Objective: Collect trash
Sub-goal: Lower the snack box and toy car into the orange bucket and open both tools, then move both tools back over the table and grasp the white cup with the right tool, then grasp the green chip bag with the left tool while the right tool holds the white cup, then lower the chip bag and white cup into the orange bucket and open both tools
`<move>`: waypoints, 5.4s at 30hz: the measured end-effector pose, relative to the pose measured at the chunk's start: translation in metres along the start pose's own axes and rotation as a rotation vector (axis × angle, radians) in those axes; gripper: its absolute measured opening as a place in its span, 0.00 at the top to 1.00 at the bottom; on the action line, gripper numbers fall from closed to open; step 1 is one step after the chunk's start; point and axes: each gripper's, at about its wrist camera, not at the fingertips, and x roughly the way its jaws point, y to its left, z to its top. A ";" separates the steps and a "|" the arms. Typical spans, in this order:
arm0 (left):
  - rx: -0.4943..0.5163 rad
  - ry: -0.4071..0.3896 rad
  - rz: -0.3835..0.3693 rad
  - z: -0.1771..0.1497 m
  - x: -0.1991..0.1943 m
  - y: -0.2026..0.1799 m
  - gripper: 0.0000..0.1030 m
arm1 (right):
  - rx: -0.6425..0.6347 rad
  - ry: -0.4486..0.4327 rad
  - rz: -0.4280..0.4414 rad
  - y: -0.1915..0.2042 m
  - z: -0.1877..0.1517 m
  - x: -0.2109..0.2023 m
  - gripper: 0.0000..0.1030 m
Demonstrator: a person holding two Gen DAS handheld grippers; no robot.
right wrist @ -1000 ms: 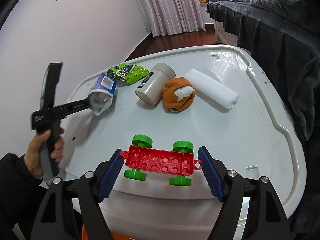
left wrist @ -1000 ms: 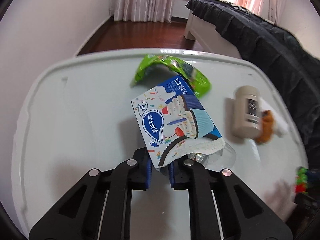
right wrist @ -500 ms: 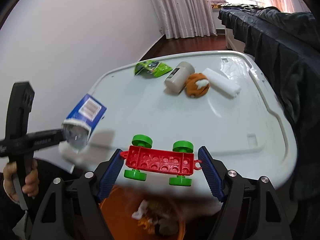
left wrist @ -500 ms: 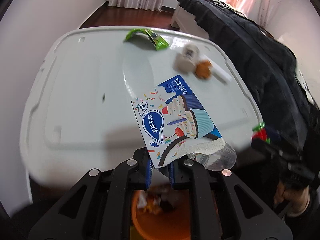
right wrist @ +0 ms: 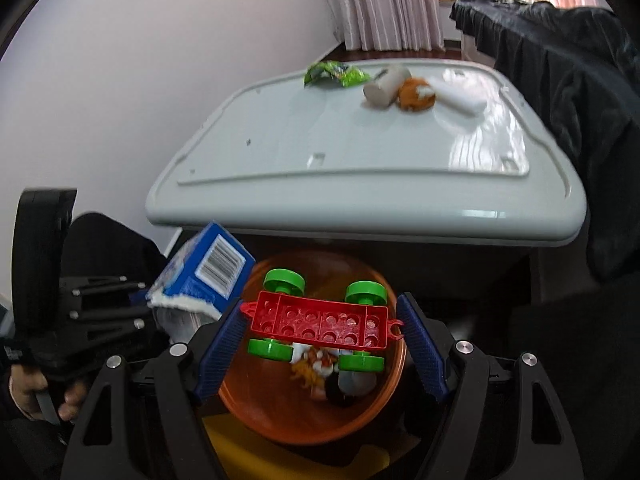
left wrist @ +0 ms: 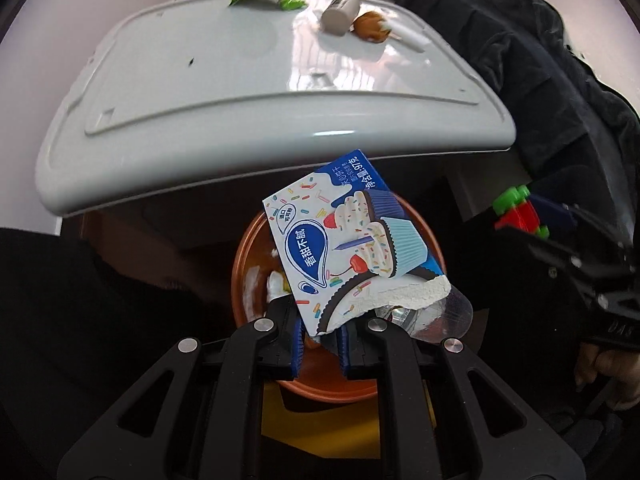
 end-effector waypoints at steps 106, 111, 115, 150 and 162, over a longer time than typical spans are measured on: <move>-0.487 -0.291 -0.213 0.345 0.082 0.079 0.13 | 0.065 -0.082 -0.031 -0.112 0.203 0.079 0.55; -0.596 -0.287 -0.286 0.368 0.117 0.093 0.13 | 0.106 -0.085 0.021 -0.126 0.205 0.081 0.55; -0.565 -0.337 -0.209 0.377 0.126 0.094 0.21 | 0.106 -0.073 0.040 -0.127 0.204 0.082 0.55; 0.131 -0.144 0.001 0.048 -0.047 -0.038 0.96 | -0.023 -0.061 0.151 -0.013 0.108 0.013 0.54; 0.059 0.013 -0.006 0.010 -0.002 -0.031 0.96 | 0.027 0.077 0.115 0.010 0.007 0.022 0.54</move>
